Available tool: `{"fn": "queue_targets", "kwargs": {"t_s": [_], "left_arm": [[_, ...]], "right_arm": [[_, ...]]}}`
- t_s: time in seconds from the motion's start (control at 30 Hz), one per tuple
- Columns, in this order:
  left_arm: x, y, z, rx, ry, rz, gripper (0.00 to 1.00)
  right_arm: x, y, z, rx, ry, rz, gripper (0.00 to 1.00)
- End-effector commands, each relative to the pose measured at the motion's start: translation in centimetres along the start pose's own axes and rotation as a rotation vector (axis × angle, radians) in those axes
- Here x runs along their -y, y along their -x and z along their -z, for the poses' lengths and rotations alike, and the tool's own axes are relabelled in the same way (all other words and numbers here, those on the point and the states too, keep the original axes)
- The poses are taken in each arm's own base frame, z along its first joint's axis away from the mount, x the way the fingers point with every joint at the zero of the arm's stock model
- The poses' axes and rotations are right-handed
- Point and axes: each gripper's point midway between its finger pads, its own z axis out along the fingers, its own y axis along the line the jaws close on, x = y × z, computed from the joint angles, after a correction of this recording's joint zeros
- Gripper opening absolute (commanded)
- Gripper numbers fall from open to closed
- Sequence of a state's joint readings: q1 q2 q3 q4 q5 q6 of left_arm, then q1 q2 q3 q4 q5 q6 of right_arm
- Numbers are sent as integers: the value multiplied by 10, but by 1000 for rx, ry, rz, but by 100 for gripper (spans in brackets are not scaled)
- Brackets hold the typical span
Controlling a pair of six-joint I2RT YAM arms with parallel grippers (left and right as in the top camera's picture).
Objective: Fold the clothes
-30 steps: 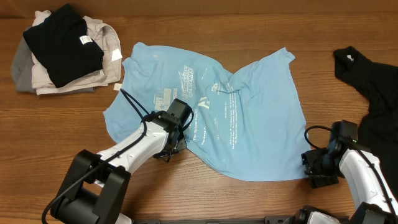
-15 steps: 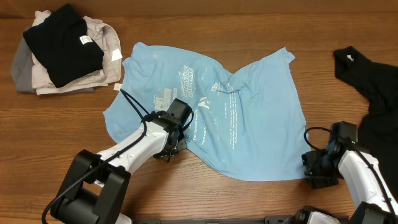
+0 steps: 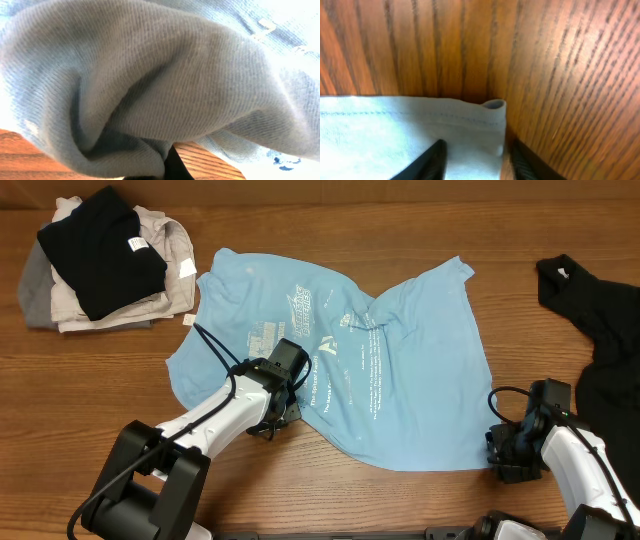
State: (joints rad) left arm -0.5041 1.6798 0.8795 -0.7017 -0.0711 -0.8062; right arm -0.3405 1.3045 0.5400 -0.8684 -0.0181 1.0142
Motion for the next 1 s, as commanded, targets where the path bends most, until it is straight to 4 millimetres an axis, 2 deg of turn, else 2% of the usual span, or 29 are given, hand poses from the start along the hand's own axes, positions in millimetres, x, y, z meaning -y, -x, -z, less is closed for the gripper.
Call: {"fn": "queue_targets", "kwargs": {"t_s": [0.0, 0.07, 0.17, 0.43, 0.57, 0.67, 0.73, 0.77, 0.87, 0.97], "left_arm": [[5, 2, 1, -6, -13, 3, 4], [4, 1, 1, -8, -10, 1, 4], [4, 1, 1, -8, -10, -18, 4], [0, -2, 2, -21, 4, -59, 4], [-4, 3, 16, -1, 28, -106, 4], [-7, 12, 45, 40, 46, -105, 4], [-6, 19, 71, 79, 29, -112, 4], [-2, 24, 89, 110, 1, -131, 4], [1, 31, 128, 171, -52, -152, 4], [-2, 33, 177, 241, -112, -148, 4]], "right_arm": [[9, -3, -8, -9, -21, -15, 39], [9, -3, -8, -8, -22, -17, 31], [9, -2, -8, -5, -22, -18, 4], [4, 0, -4, -1, -11, -43, 4], [-14, 3, 17, -16, 25, -41, 4], [-27, 8, 46, -11, 36, -40, 4], [-35, 13, 70, 2, 40, -36, 4], [-38, 16, 83, 13, 43, -35, 4], [-52, 22, 118, 38, 82, 19, 4], [-64, 27, 164, 75, 137, 101, 4]]}}
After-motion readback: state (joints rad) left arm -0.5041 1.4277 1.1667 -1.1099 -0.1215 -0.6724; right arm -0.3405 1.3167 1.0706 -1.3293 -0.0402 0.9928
